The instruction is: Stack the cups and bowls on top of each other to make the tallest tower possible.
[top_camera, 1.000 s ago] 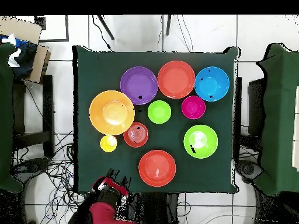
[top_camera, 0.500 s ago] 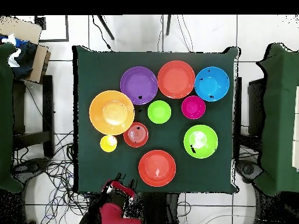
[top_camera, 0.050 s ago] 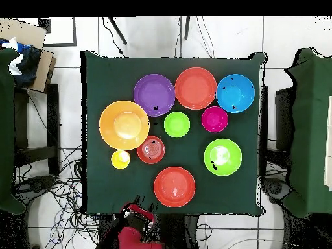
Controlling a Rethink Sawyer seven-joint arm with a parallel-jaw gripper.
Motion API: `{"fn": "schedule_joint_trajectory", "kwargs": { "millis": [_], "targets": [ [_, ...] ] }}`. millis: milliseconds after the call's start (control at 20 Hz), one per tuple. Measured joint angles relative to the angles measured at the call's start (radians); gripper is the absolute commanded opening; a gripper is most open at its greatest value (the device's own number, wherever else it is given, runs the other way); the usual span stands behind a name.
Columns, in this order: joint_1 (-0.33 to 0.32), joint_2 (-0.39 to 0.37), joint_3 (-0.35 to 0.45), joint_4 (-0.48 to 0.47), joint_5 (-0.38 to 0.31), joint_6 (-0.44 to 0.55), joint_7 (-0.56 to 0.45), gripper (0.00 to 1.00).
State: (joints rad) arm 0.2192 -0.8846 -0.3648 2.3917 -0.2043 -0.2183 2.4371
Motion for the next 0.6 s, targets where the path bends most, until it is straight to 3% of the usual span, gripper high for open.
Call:
{"fn": "schedule_joint_trajectory", "kwargs": {
  "millis": [600],
  "targets": [
    [-0.084, 0.047, -0.014, 0.000, -0.088, -0.037, 0.000, 1.00]
  ]
}}
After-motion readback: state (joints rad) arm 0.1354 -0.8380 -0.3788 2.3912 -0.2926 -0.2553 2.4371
